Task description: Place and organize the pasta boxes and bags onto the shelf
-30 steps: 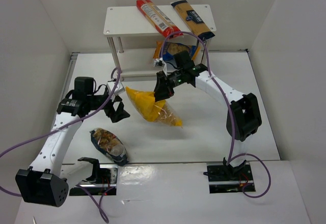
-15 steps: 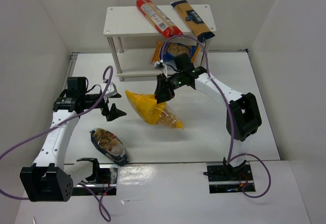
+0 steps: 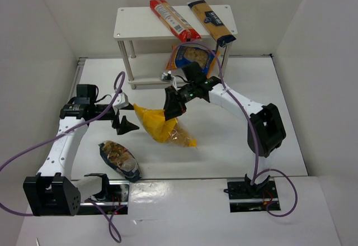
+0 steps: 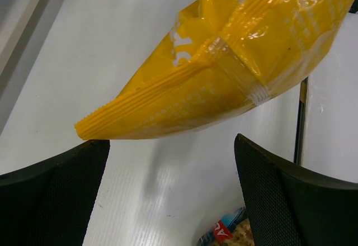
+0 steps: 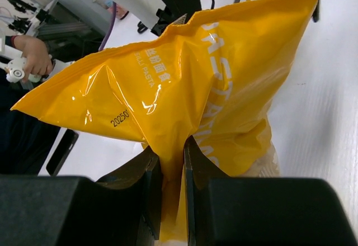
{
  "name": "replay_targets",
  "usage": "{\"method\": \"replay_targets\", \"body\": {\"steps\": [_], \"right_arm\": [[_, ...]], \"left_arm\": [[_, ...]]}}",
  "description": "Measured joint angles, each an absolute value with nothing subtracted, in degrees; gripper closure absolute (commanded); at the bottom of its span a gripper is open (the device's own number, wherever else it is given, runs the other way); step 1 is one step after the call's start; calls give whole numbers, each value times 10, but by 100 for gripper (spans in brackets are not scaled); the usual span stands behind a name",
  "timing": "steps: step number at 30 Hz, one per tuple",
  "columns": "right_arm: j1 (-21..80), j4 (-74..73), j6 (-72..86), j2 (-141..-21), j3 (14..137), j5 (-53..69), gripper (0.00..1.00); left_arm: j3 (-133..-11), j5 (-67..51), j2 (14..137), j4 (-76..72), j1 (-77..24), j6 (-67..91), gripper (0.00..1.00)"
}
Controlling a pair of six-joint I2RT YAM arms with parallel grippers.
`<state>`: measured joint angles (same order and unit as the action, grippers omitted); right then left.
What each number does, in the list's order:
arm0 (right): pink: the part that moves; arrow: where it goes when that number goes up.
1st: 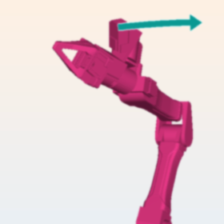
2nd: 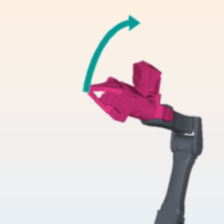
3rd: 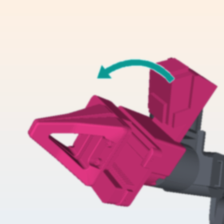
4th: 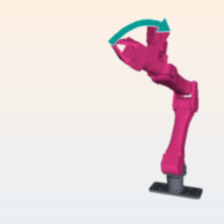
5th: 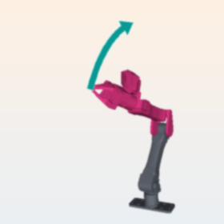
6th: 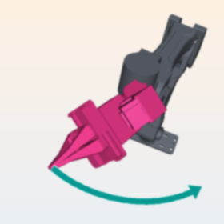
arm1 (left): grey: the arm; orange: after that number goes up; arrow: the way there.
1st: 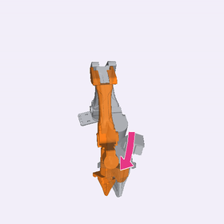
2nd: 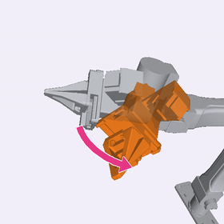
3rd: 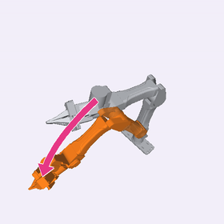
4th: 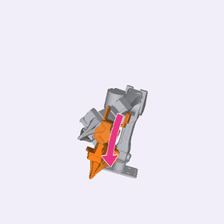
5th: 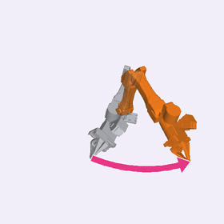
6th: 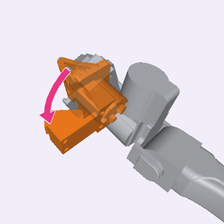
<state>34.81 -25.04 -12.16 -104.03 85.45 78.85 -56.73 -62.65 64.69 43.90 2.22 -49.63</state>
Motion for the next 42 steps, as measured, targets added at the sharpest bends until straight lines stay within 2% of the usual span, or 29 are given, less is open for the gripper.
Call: {"method": "replay_targets", "body": {"steps": [20,25,28,31,32,37,40,42], "right_arm": [[378,-232,-99,-1014,829,788,100],[382,-232,-98,-1014,829,789,100],[384,-232,-99,-1014,829,790,100],[384,-232,-99,-1014,829,789,100],[384,-232,-99,-1015,829,789,100],[384,-233,-99,-1015,829,791,100],[384,-232,-99,-1015,829,798,100],[384,-232,-99,-1015,829,805,100]], "left_arm": [[-604,-635,688,473,20,-535,3],[-634,-632,728,564,-13,-613,3],[-673,-633,788,647,-29,-680,8],[-681,-633,830,690,-35,-715,19],[-681,-632,839,702,-36,-723,30],[-681,-632,827,734,-37,-751,66],[-681,-630,808,740,-37,-759,74],[-681,-627,791,742,-37,-763,84]]}}
